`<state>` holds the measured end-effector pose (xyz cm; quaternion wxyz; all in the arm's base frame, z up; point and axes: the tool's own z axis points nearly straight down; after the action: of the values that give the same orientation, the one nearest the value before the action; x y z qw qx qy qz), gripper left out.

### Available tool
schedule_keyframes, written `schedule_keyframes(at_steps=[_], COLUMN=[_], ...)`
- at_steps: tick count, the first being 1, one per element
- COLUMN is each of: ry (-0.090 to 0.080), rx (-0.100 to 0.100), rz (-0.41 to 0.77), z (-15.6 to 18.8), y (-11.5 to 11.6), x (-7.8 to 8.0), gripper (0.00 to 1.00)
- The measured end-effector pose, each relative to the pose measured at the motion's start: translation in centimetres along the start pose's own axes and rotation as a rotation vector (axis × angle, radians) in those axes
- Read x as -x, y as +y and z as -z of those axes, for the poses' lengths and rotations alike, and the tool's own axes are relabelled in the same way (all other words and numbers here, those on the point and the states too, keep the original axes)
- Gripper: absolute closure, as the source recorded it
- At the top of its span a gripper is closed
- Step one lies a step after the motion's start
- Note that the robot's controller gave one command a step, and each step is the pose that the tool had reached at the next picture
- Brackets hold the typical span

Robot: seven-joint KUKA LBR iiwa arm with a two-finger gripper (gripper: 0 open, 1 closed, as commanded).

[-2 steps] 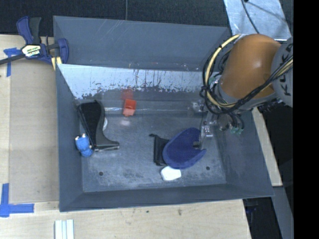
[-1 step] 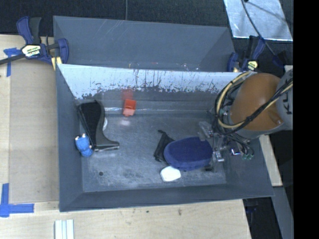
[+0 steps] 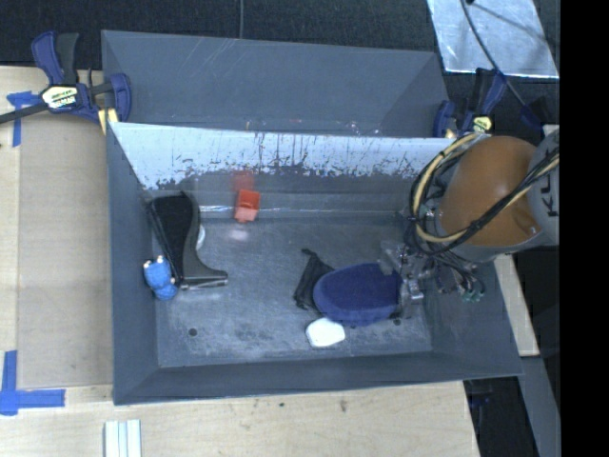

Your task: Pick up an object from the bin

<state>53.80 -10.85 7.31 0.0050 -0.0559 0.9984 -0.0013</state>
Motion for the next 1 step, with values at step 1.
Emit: schedule_keyframes(at_steps=[1], ry=[-0.004], rx=[-0.002], rz=[-0.007], z=[20.37], y=[-1.41], x=[5.86], gripper=[1.0])
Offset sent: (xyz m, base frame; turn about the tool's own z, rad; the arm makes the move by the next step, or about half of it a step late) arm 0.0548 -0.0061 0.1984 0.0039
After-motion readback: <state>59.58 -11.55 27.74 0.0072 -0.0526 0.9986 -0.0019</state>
